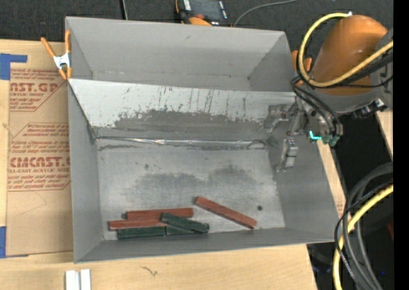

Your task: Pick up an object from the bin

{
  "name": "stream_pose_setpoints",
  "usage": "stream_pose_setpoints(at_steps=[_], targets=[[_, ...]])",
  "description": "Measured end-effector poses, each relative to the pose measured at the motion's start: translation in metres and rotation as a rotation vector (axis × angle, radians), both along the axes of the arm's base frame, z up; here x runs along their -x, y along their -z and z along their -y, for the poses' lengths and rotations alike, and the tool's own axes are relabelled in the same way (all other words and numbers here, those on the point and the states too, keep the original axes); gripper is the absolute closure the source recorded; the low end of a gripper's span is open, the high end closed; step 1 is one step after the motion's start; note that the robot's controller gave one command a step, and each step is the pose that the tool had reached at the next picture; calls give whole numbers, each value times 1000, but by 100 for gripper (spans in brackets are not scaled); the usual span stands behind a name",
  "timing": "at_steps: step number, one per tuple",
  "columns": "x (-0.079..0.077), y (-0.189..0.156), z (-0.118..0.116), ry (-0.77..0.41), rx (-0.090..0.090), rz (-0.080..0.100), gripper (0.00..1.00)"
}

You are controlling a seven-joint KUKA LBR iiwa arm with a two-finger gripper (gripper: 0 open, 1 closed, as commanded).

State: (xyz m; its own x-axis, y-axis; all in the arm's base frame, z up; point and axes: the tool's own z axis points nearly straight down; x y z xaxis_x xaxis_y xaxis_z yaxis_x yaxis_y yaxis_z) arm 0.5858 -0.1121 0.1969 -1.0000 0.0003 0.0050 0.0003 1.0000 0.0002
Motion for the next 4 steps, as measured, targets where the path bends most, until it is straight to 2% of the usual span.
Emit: stream_pose_setpoints(at_steps=[1,2,3,4], targets=[[8,132,-69,104,-3,-1,0],[26,96,-10,237,2,8,0],[72,98,-83,251,-2,1,0],[97,129,-97,312,1,0,0]])
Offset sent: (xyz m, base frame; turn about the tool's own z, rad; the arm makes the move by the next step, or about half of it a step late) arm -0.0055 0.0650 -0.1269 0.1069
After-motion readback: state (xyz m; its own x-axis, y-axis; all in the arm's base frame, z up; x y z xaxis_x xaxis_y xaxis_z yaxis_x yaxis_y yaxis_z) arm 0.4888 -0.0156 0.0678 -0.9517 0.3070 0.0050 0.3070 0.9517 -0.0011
